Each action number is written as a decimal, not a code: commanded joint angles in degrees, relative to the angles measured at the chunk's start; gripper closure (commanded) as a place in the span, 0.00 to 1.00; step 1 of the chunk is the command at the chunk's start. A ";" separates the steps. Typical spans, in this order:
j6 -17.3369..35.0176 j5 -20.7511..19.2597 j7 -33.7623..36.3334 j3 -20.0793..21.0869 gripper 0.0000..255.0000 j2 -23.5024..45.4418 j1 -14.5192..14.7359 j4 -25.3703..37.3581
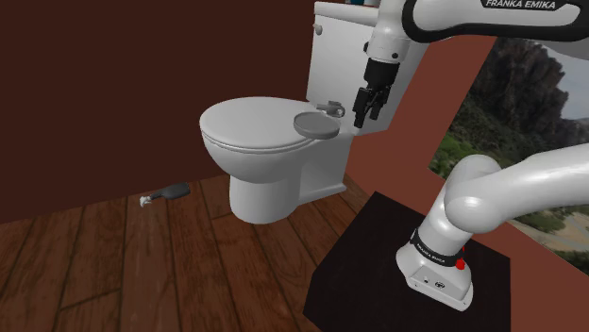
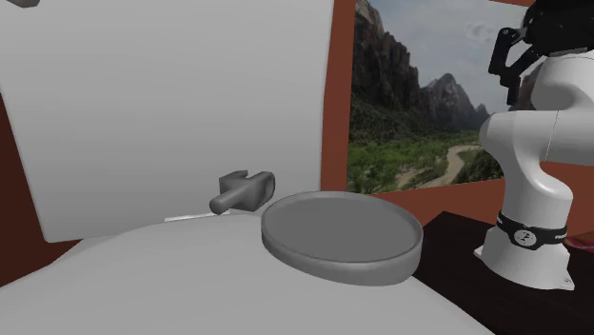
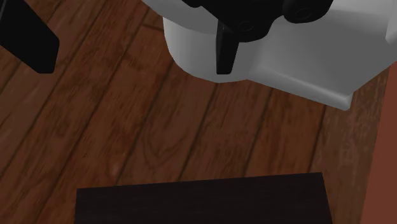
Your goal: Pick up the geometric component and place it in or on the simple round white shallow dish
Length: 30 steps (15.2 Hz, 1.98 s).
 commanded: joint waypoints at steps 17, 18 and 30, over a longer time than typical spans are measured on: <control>12.38 -6.86 -21.81 -14.80 0.00 28.75 -2.58 15.31; 12.86 -6.69 -23.19 -15.55 0.00 30.85 -2.66 16.89; 13.62 0.26 -39.75 -21.09 0.00 58.40 -6.47 42.18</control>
